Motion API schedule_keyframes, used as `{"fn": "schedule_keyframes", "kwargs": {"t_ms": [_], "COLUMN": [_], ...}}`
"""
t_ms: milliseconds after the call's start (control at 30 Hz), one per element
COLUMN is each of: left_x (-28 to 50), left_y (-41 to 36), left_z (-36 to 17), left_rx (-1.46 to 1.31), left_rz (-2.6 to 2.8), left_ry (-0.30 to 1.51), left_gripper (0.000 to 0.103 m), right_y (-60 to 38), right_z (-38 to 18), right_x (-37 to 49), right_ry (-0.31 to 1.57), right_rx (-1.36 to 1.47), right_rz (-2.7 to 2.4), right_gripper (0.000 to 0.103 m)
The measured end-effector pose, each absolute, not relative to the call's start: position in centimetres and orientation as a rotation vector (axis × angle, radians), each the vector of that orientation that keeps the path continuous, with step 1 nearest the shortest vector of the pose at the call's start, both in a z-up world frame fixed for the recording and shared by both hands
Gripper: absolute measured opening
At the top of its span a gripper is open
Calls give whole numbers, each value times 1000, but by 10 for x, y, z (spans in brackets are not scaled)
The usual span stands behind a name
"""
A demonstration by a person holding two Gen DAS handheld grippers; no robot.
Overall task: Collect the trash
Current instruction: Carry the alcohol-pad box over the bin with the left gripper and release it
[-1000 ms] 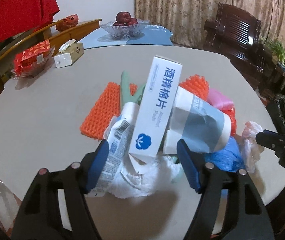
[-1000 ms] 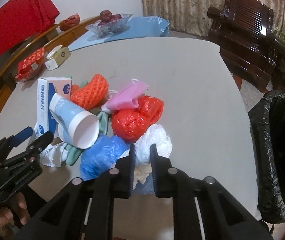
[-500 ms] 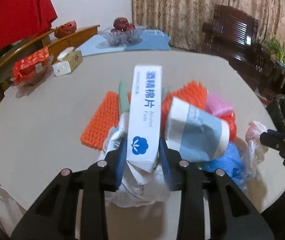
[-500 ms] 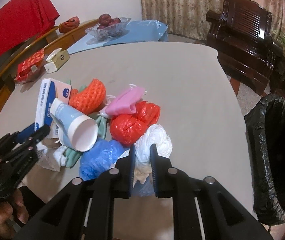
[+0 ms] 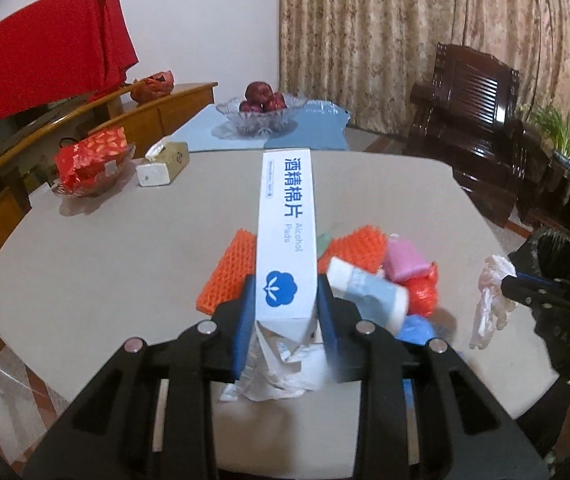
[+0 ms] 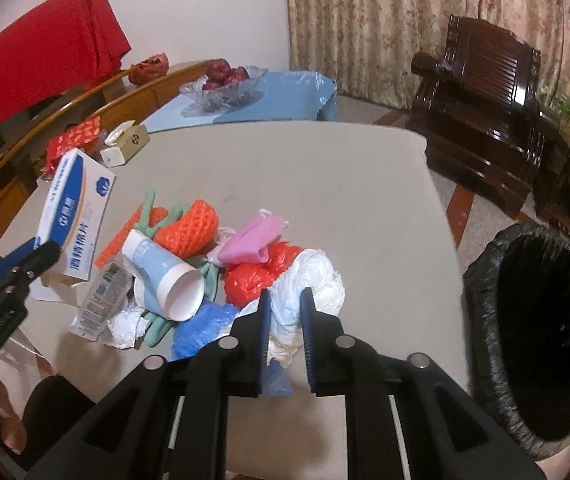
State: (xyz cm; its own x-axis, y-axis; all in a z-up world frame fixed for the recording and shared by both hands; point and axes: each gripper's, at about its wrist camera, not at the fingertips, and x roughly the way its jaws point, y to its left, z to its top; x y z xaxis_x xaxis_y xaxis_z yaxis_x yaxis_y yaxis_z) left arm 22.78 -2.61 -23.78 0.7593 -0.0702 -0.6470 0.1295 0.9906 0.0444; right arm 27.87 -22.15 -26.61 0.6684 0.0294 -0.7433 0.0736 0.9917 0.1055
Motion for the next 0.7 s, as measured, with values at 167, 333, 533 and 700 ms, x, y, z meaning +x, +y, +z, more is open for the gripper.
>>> {"fn": "schedule_keyframes", "kwargs": {"t_ms": [167,333,533,700], "left_x": [204,186,178,177], "left_y": [-60,-109,-169,-226], "left_z": [-226,-224,-229,-238], "left_rx": [87,105,110,128], "left_rz": [-135,-204,-287,-365], "left_ry": [701,712,737,760], "left_gripper": [29,29,29,29], "right_y": [-246,-290,-344,-388], "right_z": [-253,-243,-227,-219], "right_x": [268,251,226,206], "right_ry": [817,795,764,734], "right_rx": [125,136,146,171], "right_rz": [-37,-90,-157,-220], "right_gripper": [15,15,15,15]}}
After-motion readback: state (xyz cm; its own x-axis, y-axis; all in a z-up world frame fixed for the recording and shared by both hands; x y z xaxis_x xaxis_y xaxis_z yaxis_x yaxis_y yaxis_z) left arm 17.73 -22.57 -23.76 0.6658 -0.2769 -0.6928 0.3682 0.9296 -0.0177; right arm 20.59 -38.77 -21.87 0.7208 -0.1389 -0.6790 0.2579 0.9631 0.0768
